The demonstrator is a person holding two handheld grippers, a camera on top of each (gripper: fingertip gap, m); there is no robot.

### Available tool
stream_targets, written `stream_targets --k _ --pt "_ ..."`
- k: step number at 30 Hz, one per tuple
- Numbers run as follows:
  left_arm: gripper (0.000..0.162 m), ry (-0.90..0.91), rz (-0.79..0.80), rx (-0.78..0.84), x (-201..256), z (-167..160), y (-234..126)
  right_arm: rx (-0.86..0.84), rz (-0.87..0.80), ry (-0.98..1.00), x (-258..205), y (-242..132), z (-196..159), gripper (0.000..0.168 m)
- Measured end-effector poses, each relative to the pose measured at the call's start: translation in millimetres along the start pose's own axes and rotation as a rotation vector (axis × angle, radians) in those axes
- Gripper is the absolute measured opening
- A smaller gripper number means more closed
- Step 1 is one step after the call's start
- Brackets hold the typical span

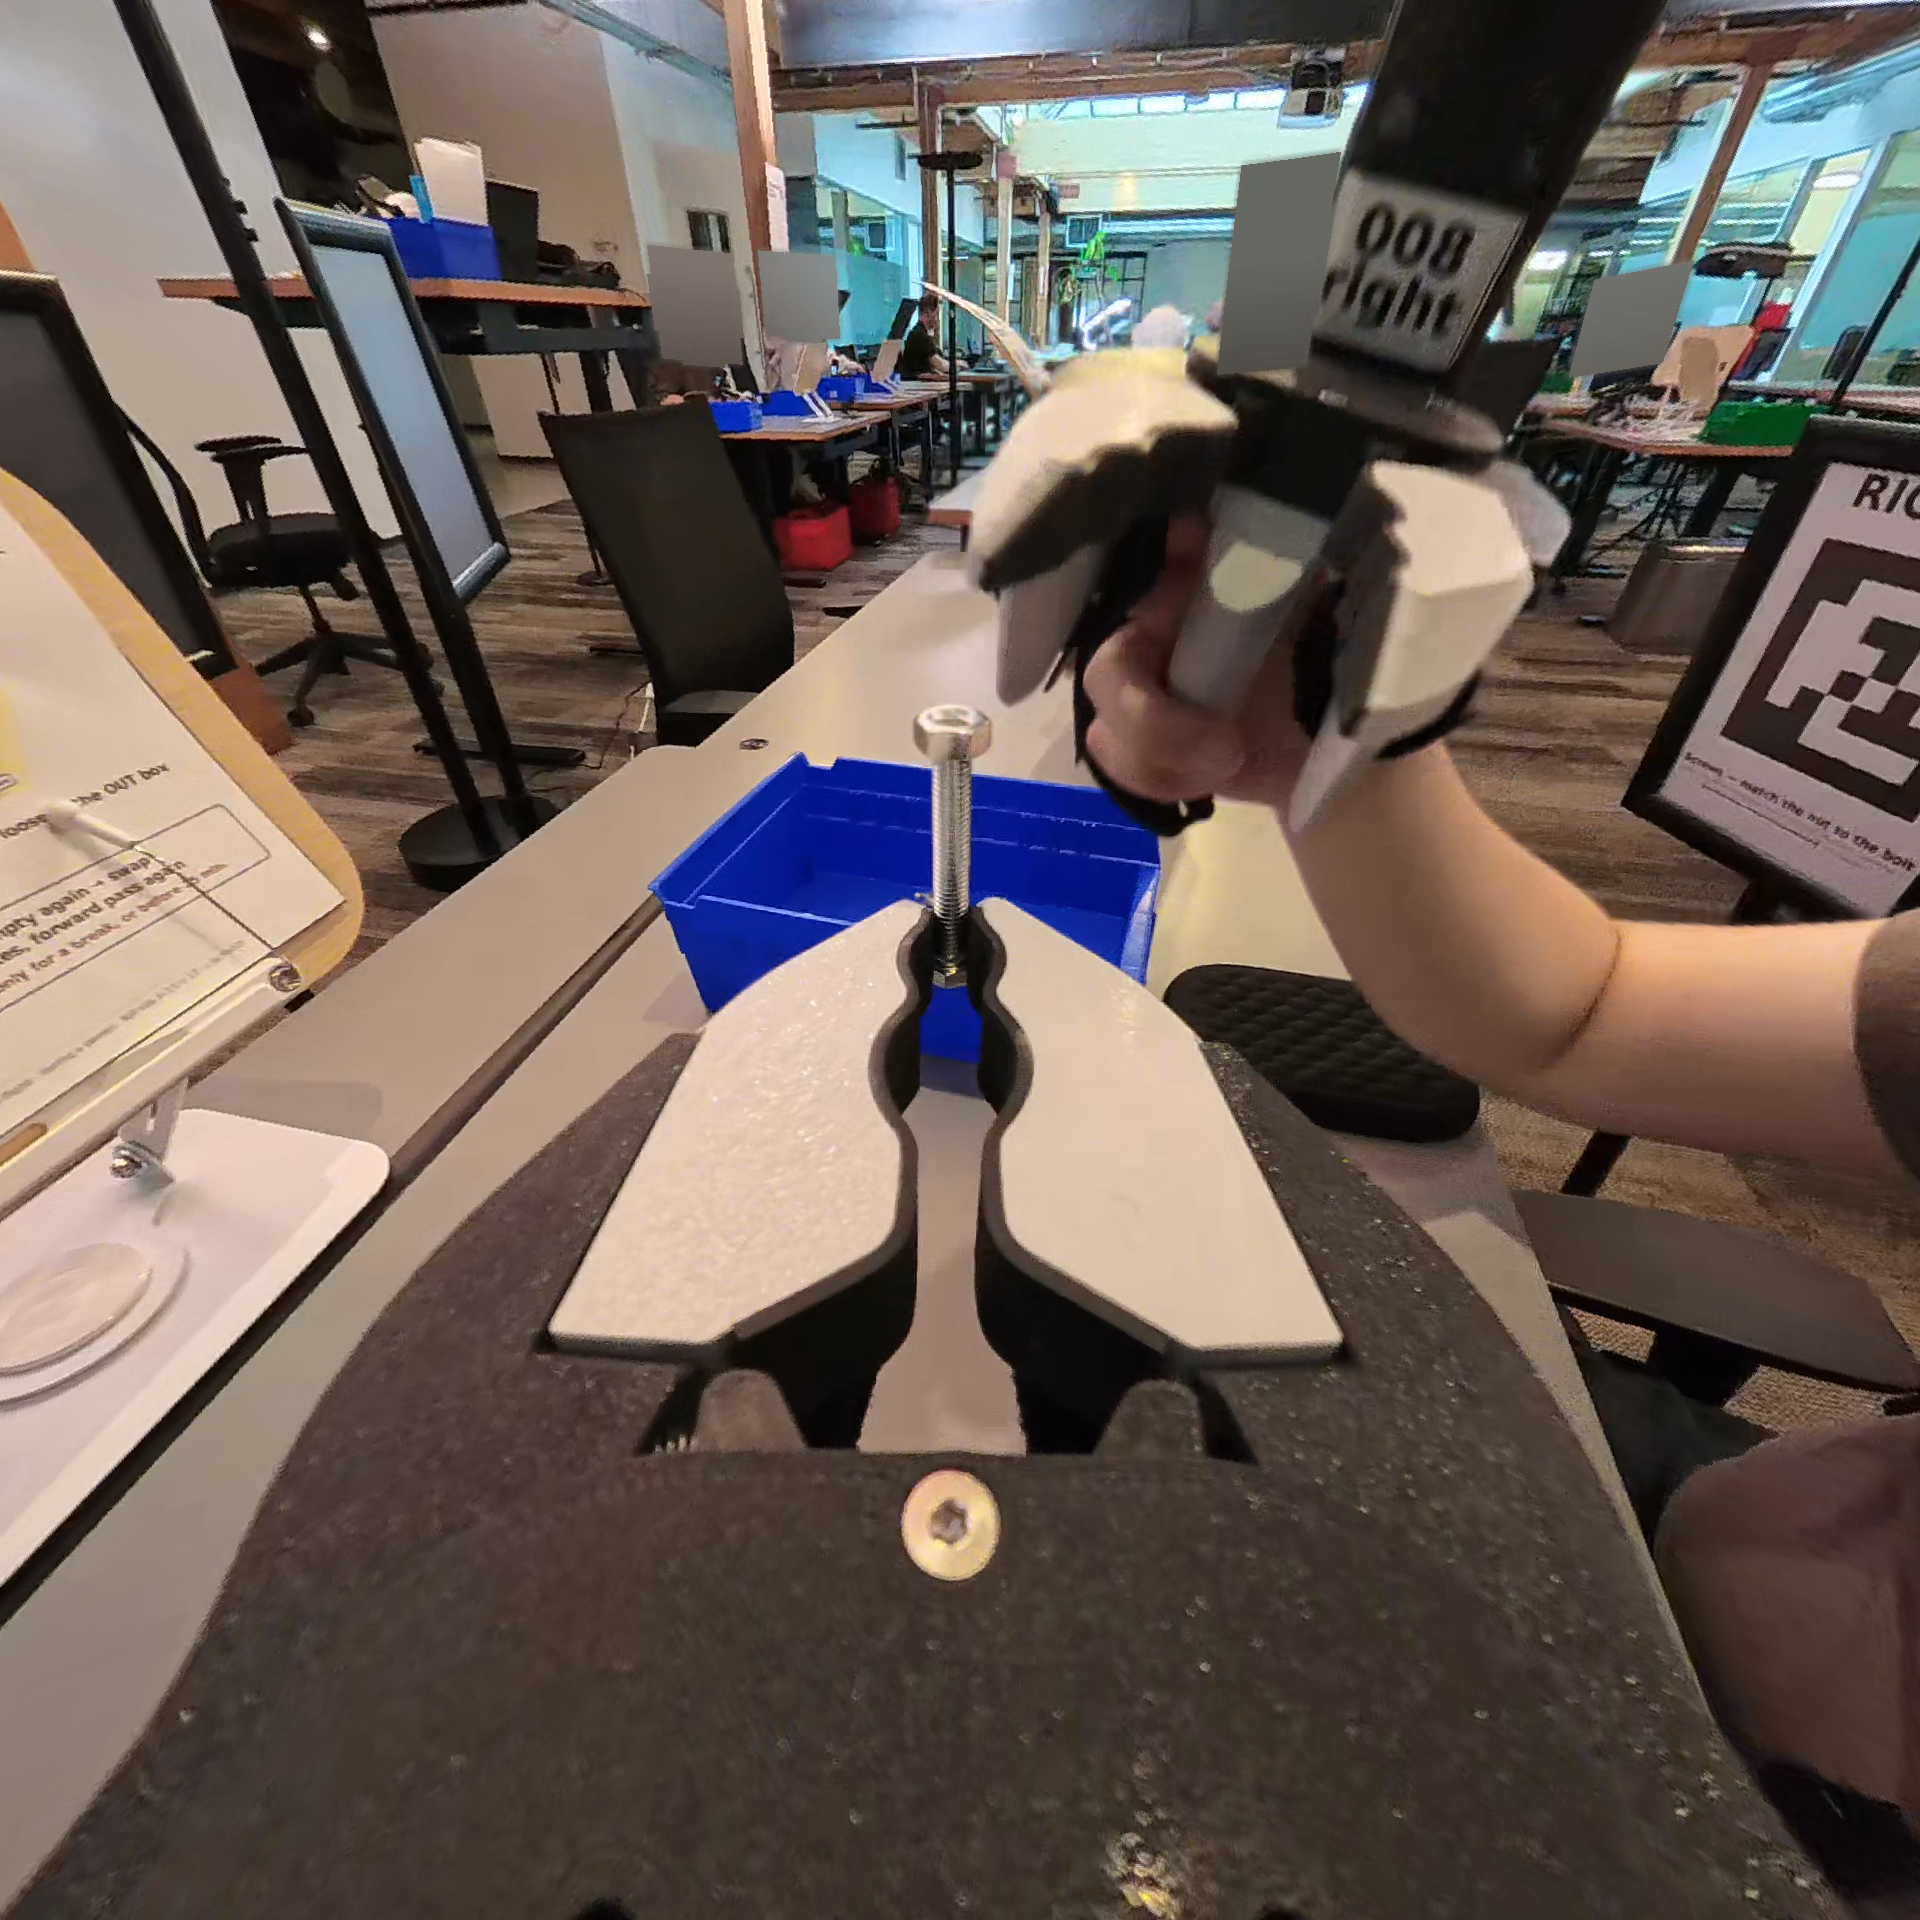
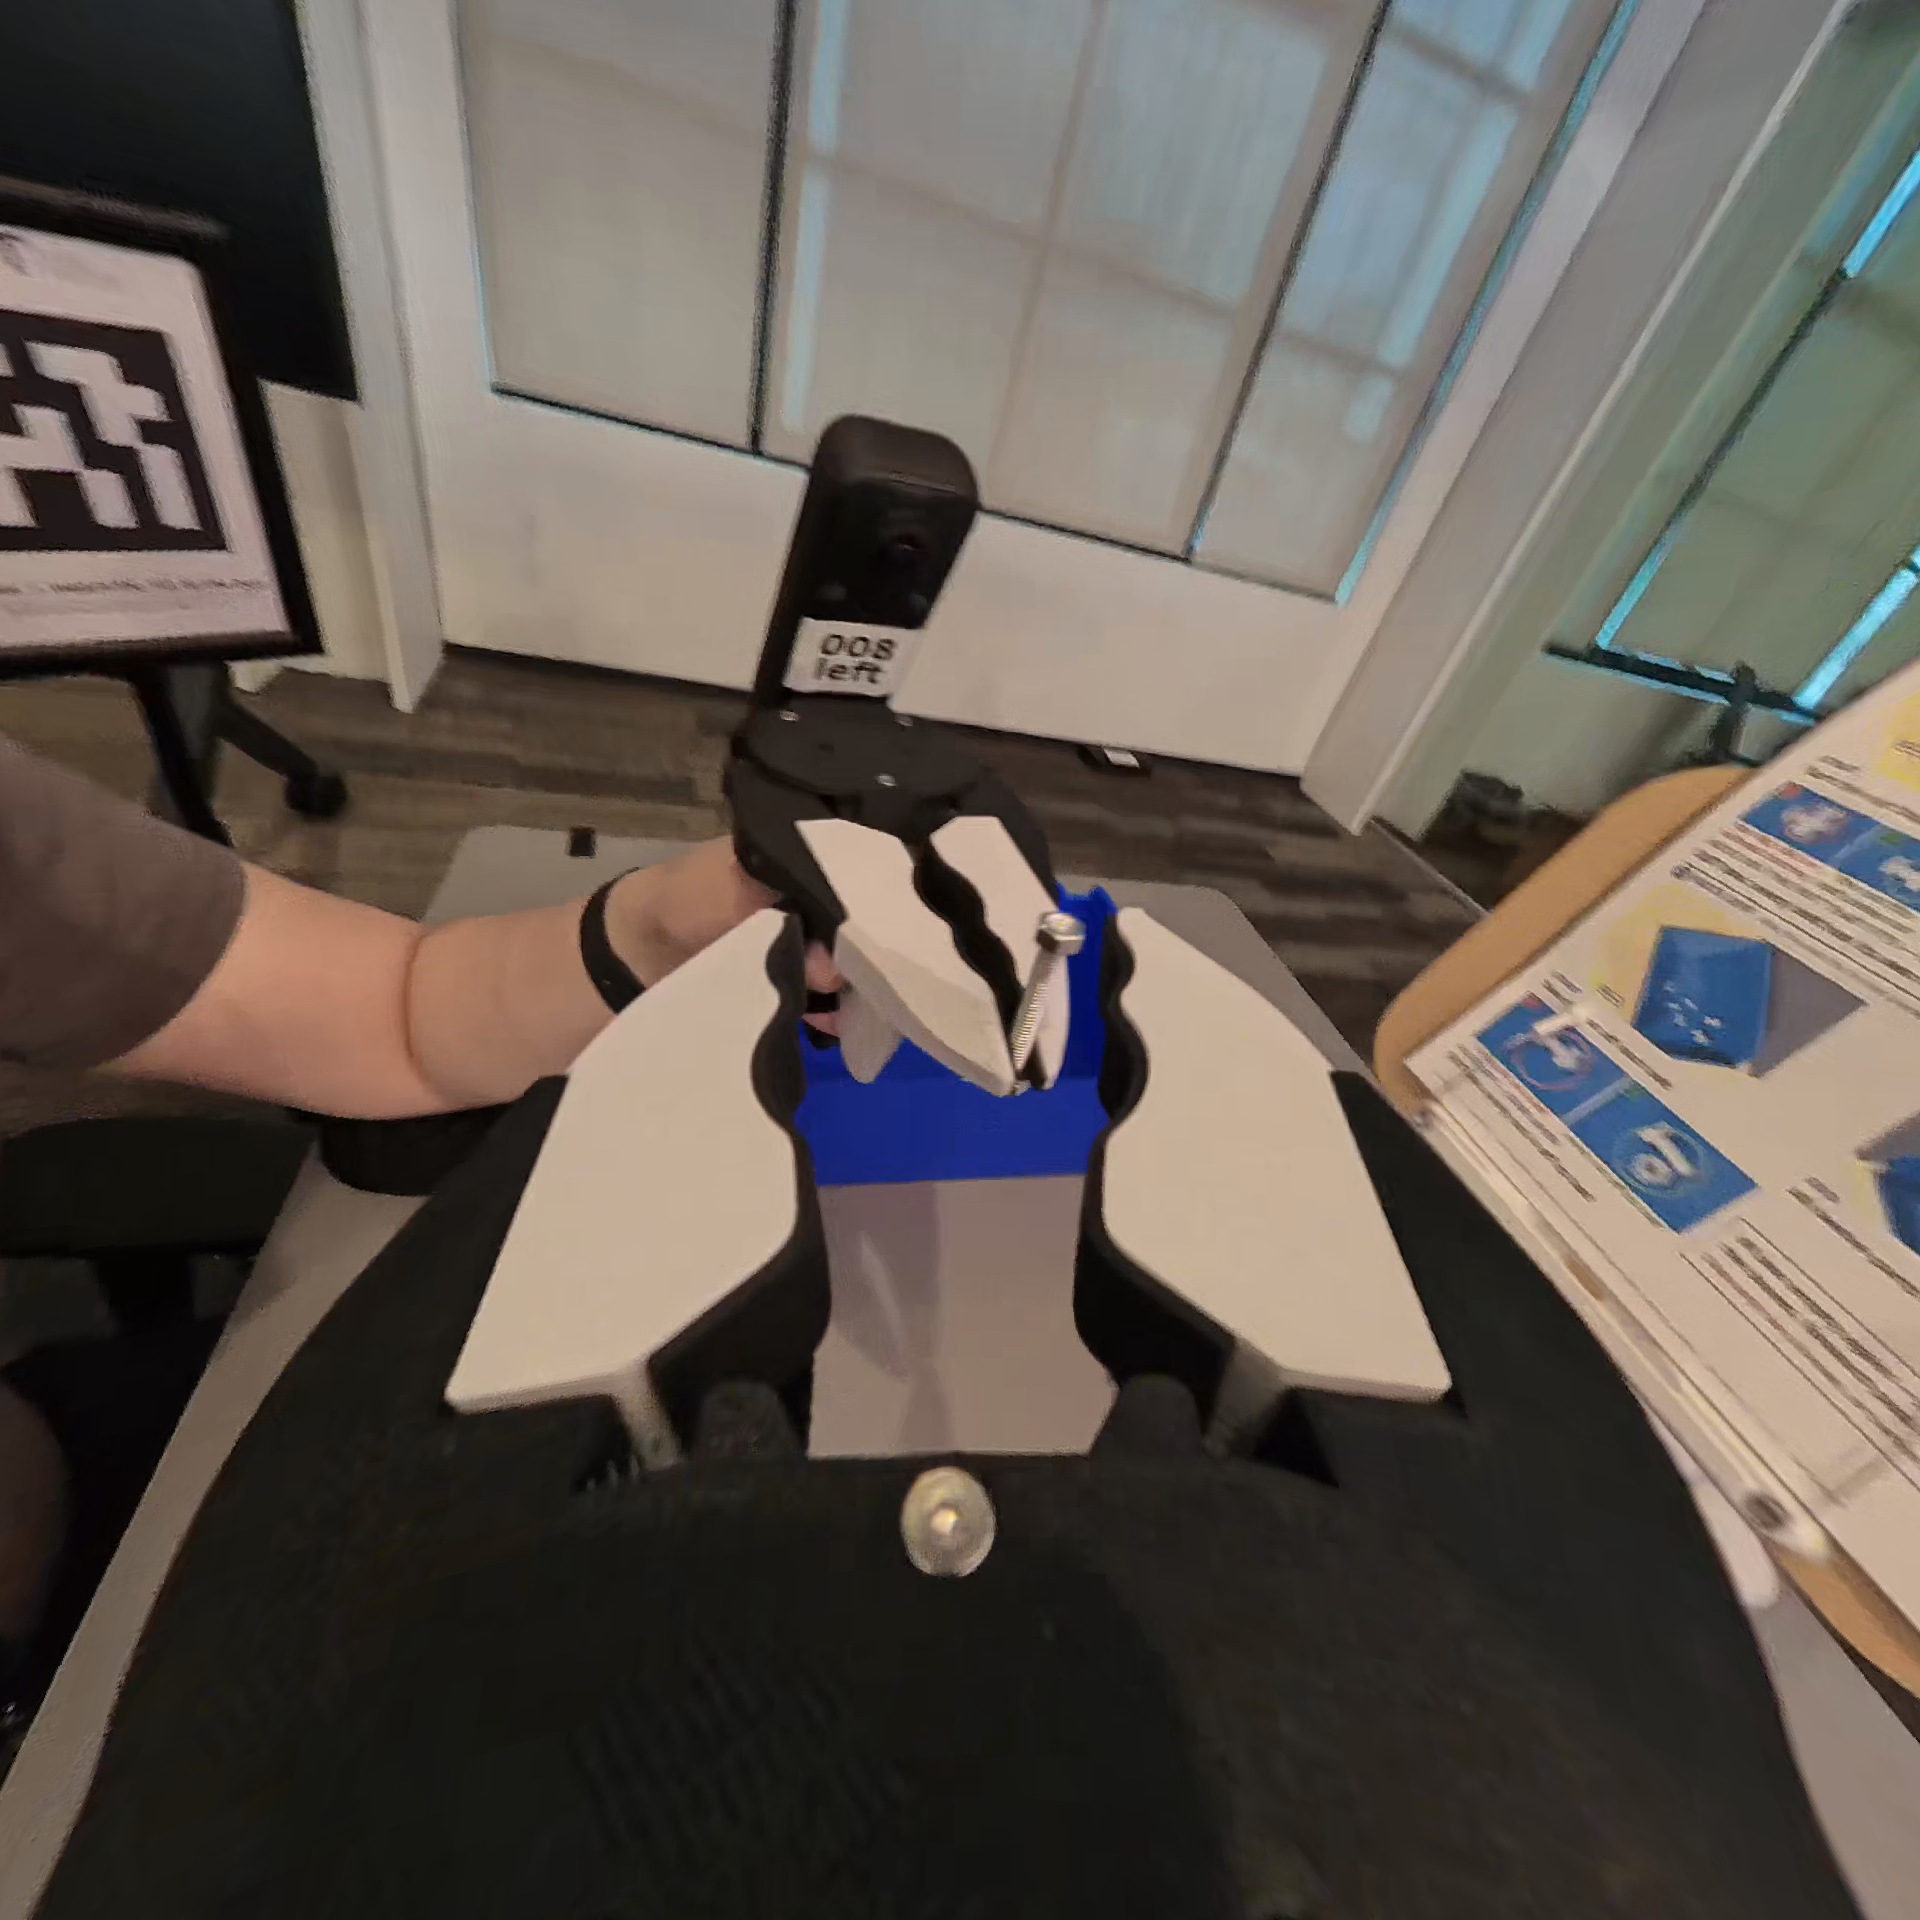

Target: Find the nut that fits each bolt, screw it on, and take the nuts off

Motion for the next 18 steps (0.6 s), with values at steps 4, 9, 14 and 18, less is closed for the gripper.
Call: stream_targets --k 4,9,14,18 --pt "0.005 -0.007 -0.044 0.009 4.9 -1.1 6.1 0.078 0.025 -0.012 0.6 -1.9 -19.6 0.055" --pt "0.005 0.013 -0.049 0.005 11.5 -0.7 11.2 0.178 0.03 0.021 3.8 -8.2 -28.3 0.055" --pt "0.005 0.032 -0.052 -0.02 18.0 -1.3 15.5 0.208 0.067 0.029 0.3 -12.7 -31.4 0.055" --pt "0.005 0.032 -0.06 -0.027 21.7 -1.9 18.6 0.185 0.054 -0.002 -5.5 -10.6 -34.6 0.057"
Point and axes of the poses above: each gripper's, where its closed fingertips meet, y out along the fingers, z out of its top, x = y × z across the jaws, the point moved 8 cm from there along -y, back along the fingers, and after that the axes turned 8 degrees about -x, right-handed, at the moved point
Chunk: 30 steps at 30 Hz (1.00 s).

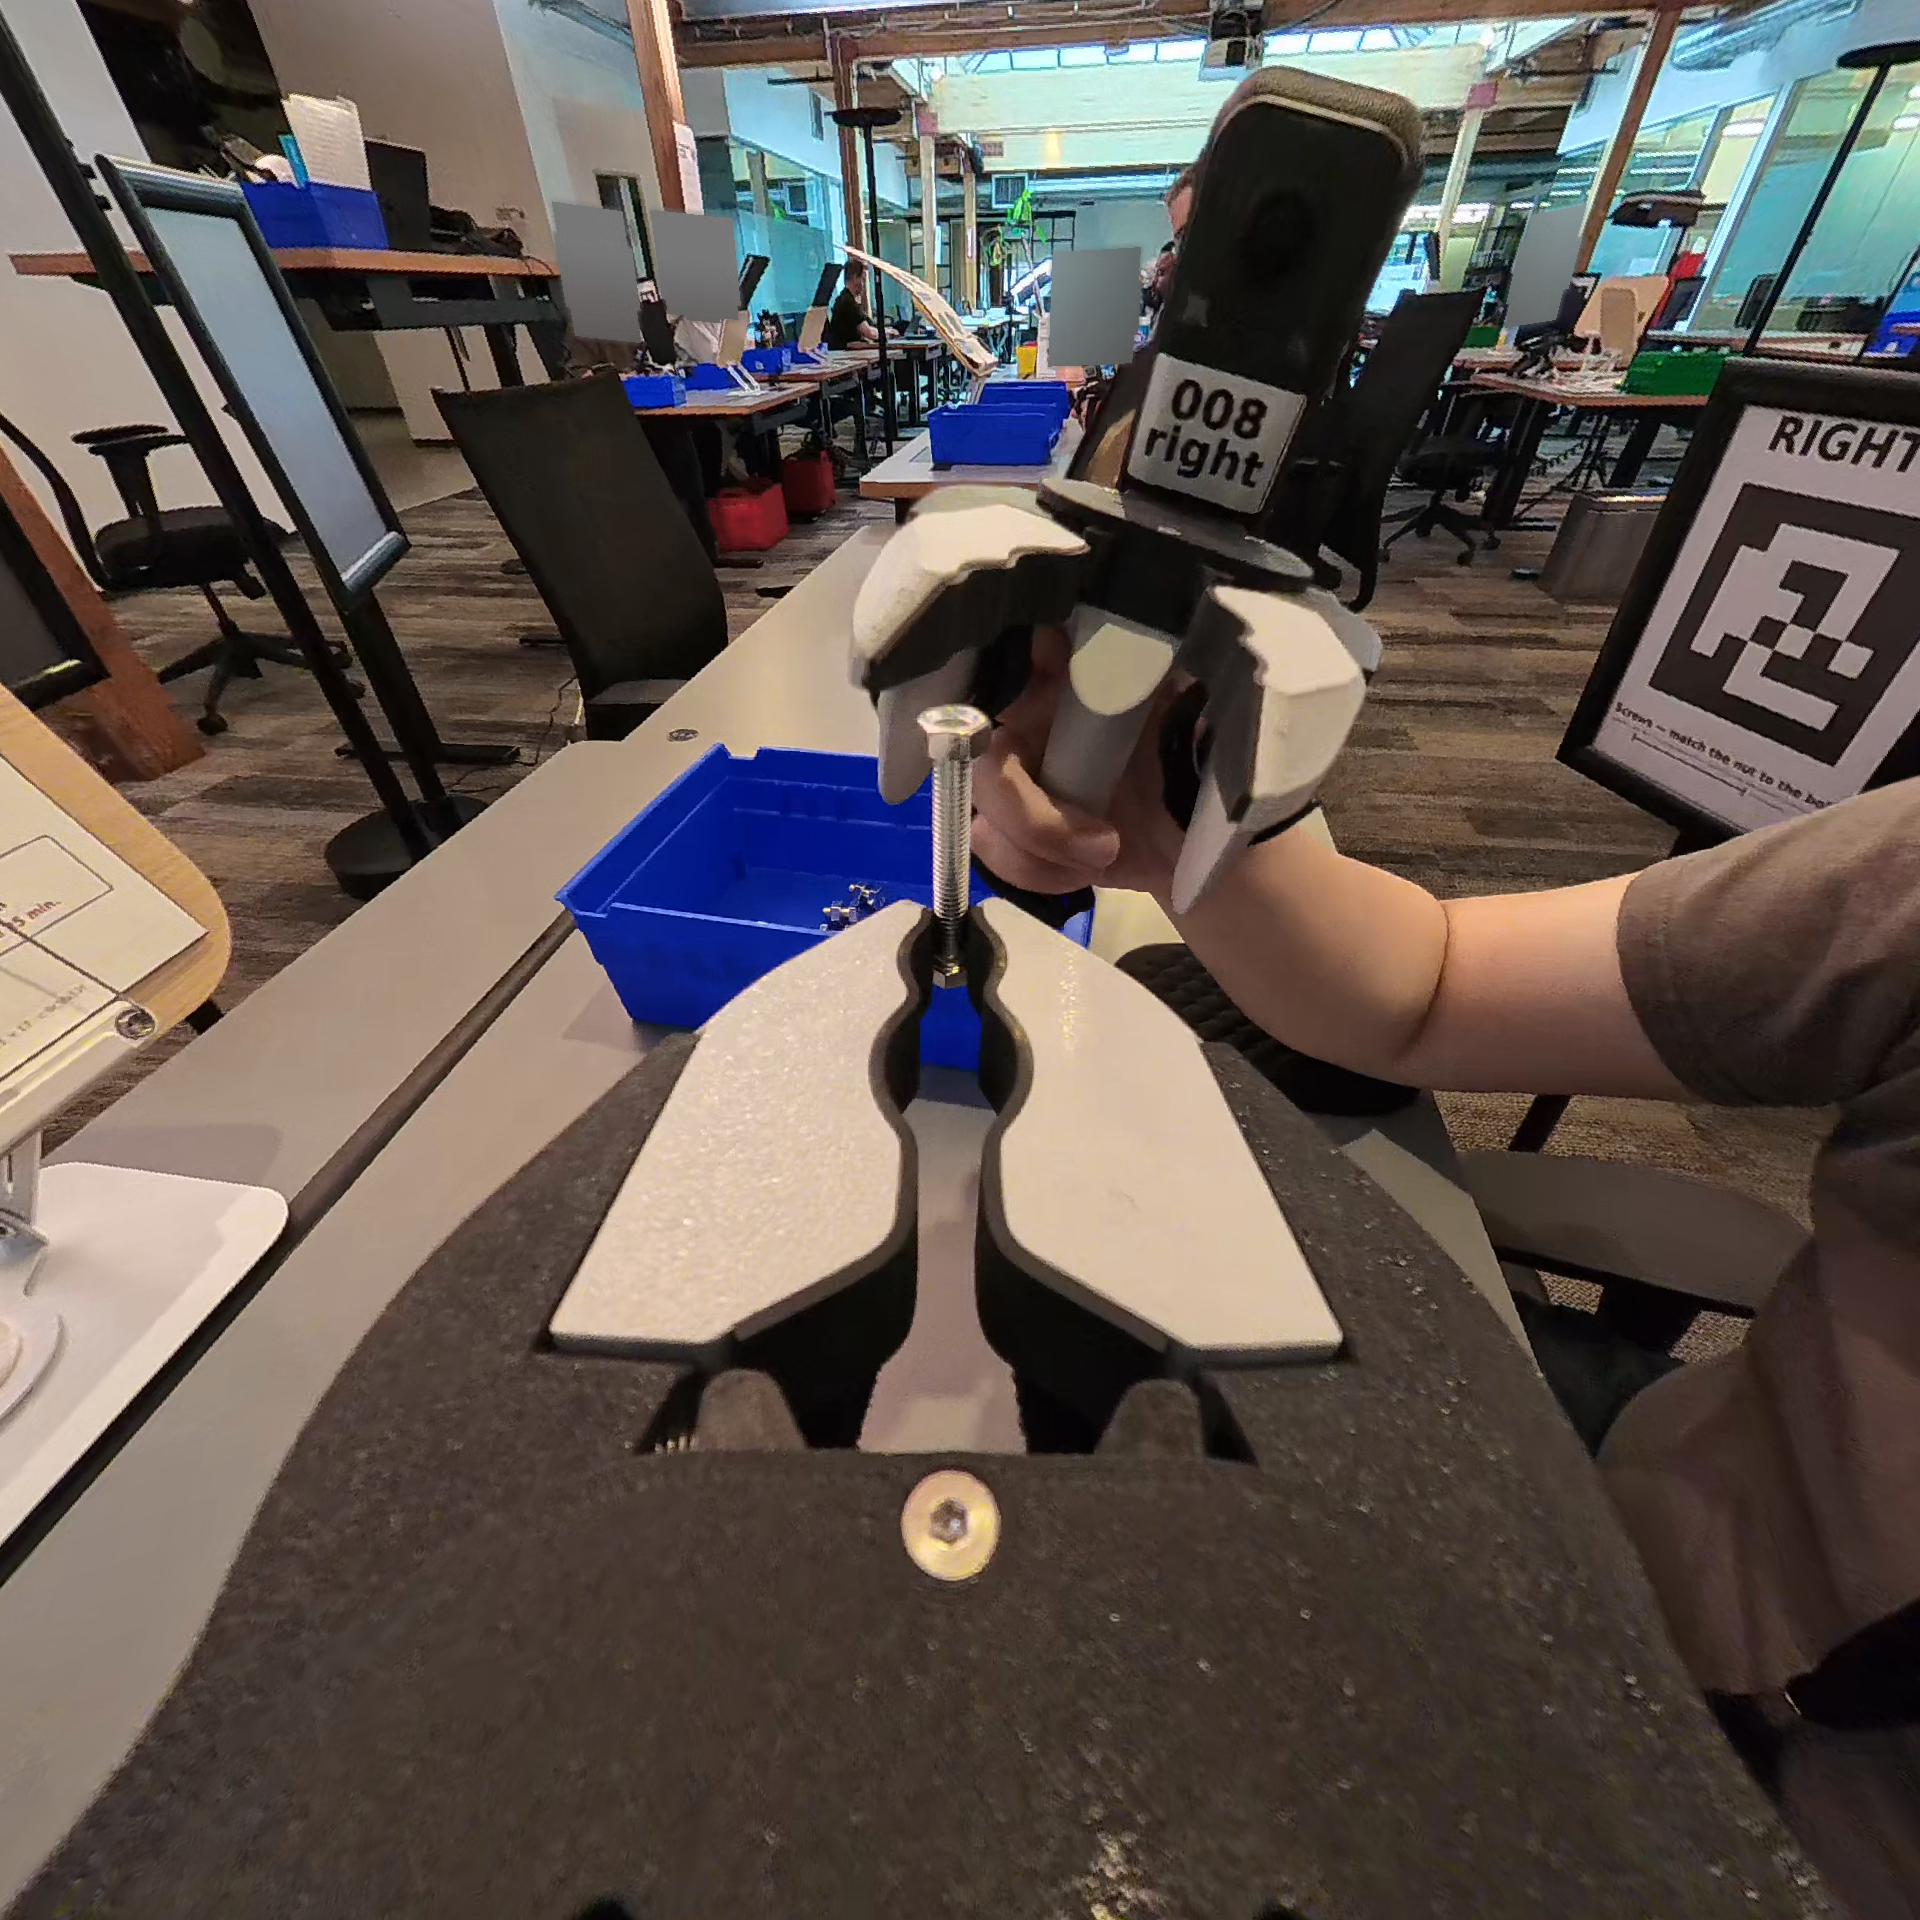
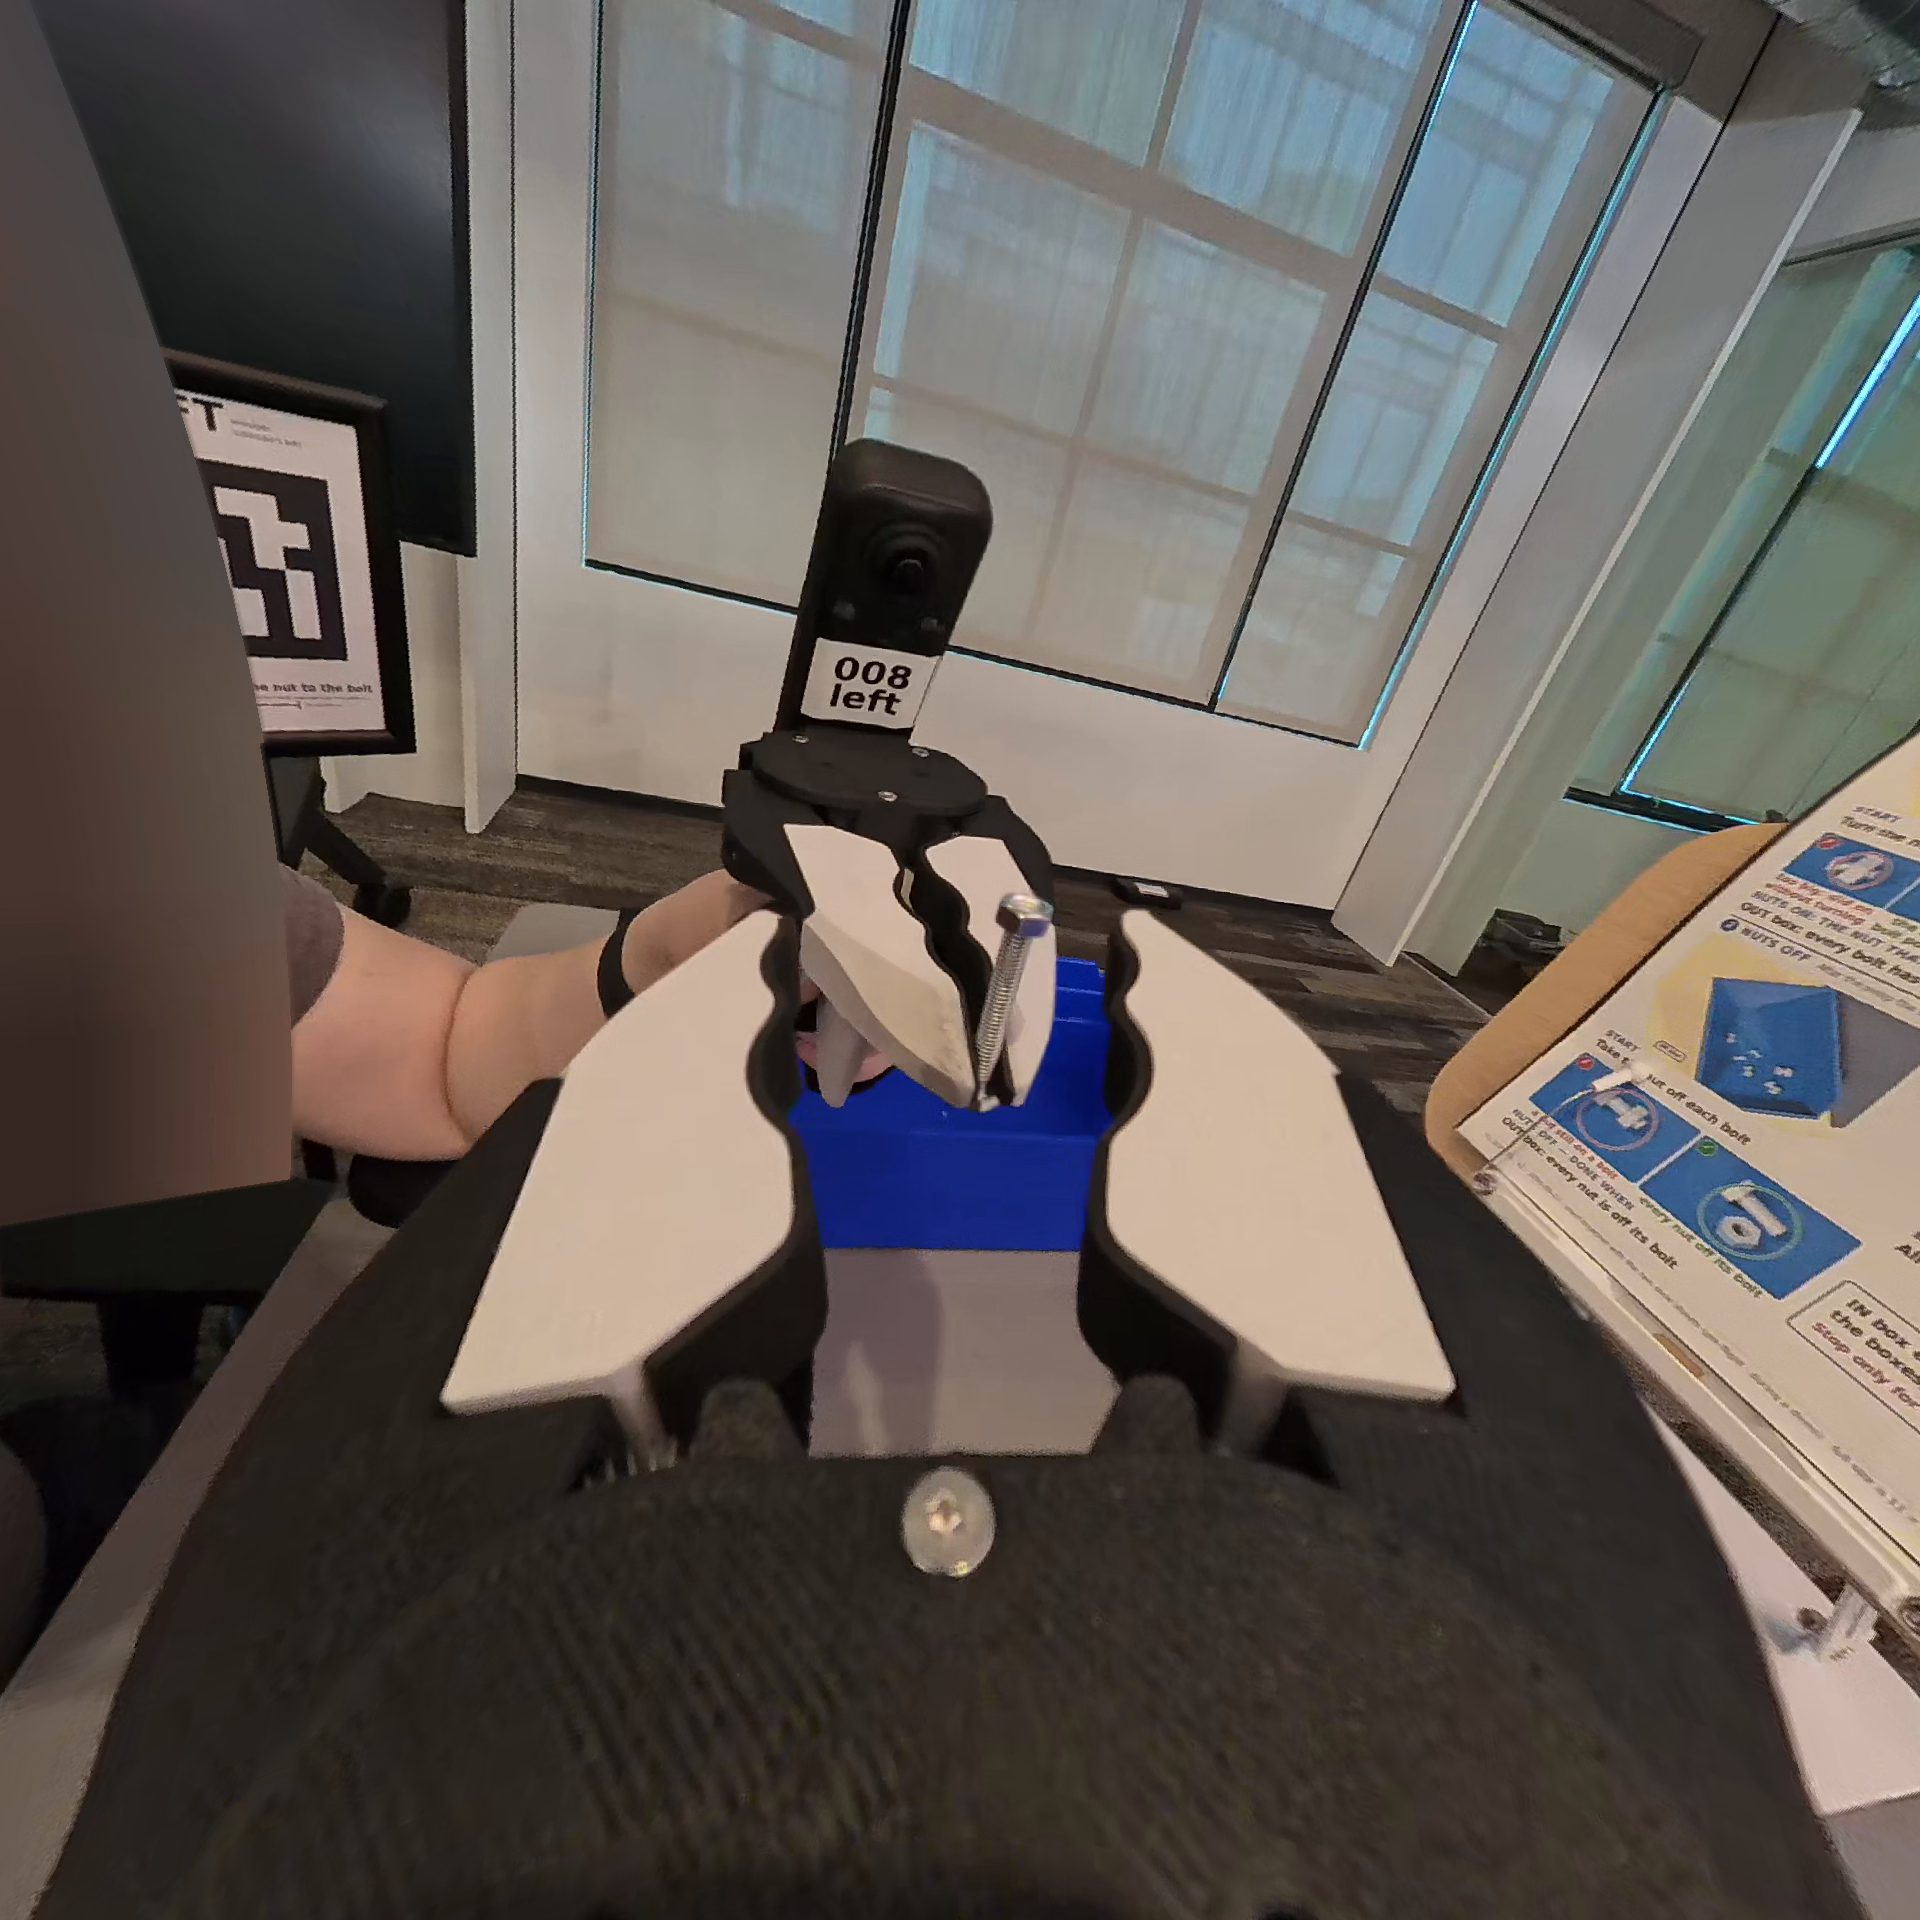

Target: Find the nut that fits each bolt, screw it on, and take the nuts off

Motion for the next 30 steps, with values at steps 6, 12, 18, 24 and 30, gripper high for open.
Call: stream_targets --k 6,12,18,24,30 --pt "0.005 0.006 0.01 -0.001 1.7 0.8 -0.5 0.013 0.018 0.019 -3.2 5.4 -3.0 0.058" --pt "0.005 0.001 -0.001 -0.013 2.1 -0.3 0.8 0.017 0.013 -0.001 -7.1 7.7 -2.4 0.058" --pt "0.005 -0.004 0.009 -0.011 1.0 -1.2 2.0 0.016 0.012 -0.005 -8.1 7.6 -1.5 0.057" --pt "0.005 -0.008 0.021 -0.006 -1.0 -1.1 0.9 0.013 0.008 -0.004 -7.1 6.4 -1.1 0.057" --pt "0.005 -0.017 0.034 -0.001 -3.9 -0.4 -2.6 0.013 0.015 -0.006 -8.2 6.8 -1.3 0.057"
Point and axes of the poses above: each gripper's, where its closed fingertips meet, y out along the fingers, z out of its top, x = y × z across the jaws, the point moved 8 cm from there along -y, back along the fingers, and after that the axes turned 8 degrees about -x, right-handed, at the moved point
